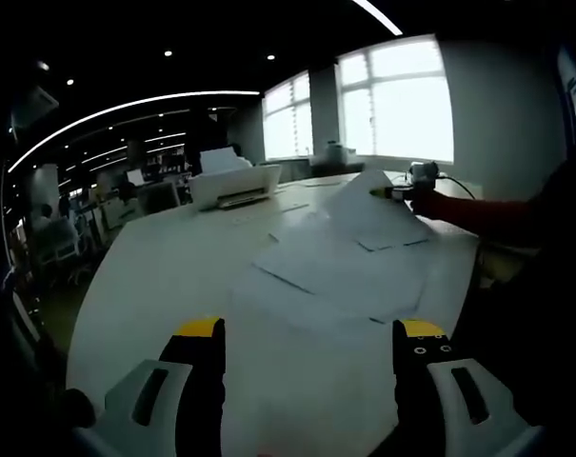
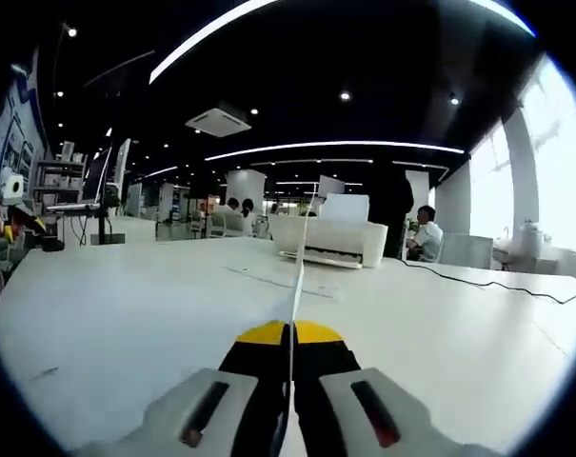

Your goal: Organize the stack of printing papers by aligning and flattening the scattered papers on the table

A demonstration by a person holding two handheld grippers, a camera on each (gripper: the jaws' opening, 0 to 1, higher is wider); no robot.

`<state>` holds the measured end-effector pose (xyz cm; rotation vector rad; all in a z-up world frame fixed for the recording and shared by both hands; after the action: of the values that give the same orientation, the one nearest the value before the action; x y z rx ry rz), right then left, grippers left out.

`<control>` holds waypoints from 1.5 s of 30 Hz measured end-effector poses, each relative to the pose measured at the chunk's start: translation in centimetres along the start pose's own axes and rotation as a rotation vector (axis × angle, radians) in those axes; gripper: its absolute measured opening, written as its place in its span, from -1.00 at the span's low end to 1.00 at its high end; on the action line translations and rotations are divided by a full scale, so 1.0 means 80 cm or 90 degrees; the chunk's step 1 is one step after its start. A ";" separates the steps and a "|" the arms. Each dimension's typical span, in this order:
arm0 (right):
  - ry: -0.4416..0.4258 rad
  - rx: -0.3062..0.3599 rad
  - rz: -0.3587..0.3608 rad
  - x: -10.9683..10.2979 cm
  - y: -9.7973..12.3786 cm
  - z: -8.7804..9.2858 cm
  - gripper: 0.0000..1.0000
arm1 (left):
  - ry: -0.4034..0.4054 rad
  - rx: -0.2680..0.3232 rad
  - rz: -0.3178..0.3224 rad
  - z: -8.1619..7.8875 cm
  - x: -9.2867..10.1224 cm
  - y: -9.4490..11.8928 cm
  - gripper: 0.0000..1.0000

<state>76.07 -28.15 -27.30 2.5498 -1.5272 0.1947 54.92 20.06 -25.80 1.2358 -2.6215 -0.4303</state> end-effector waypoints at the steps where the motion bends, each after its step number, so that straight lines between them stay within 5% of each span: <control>1: -0.002 0.002 -0.002 0.000 0.000 -0.001 -1.00 | 0.000 0.000 0.000 0.000 0.000 0.000 0.49; 27: -0.018 -0.005 -0.025 -0.016 0.011 -0.027 -1.00 | -0.002 0.007 0.002 -0.004 0.000 -0.001 0.49; 45: -0.013 0.029 -0.066 -0.038 0.028 -0.060 -1.00 | -0.002 0.018 0.003 -0.008 0.001 -0.002 0.49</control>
<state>72.50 -25.57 -23.02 2.6669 -1.4085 0.1933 55.18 19.84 -25.24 1.2374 -2.6414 -0.3963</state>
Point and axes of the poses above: the point that each gripper's makers call its tool centre point, and the gripper's own axes: y roughly backward along the fingers, x roughly to its right, z roughly out of its underside, the point moved 4 cm from there along y, roughly backward along the fingers, and after that the axes turned 7 degrees about y, right-handed, at the moved point
